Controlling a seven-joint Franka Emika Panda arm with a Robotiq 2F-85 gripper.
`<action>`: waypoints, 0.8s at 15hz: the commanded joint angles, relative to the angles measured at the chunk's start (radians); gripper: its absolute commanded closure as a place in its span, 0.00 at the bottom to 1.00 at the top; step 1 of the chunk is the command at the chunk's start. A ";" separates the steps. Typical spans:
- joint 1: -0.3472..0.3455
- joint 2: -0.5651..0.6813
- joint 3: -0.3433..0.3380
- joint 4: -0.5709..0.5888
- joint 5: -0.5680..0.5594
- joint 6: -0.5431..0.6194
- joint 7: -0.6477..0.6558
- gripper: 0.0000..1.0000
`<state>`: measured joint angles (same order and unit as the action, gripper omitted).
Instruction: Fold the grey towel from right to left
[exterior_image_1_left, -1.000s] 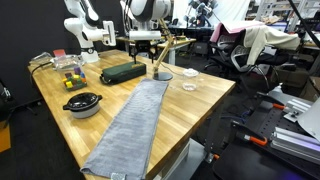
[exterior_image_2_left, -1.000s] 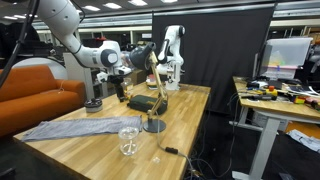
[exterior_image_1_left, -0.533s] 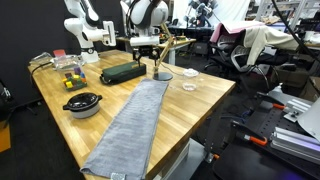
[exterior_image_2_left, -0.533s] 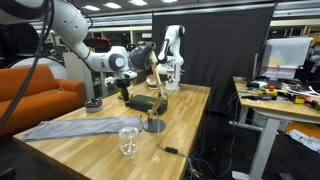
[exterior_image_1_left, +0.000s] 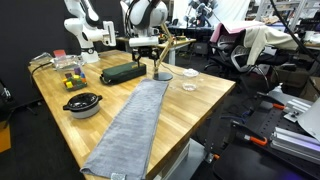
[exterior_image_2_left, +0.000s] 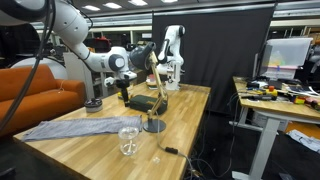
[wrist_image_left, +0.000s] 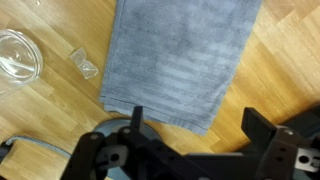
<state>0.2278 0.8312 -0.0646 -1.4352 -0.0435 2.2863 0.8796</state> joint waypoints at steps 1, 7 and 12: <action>-0.005 0.058 0.002 0.070 0.030 -0.006 0.022 0.00; -0.016 0.194 -0.006 0.231 0.030 -0.031 0.037 0.00; -0.028 0.288 -0.005 0.365 0.026 -0.071 0.016 0.00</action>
<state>0.2060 1.0625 -0.0706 -1.1769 -0.0311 2.2728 0.9217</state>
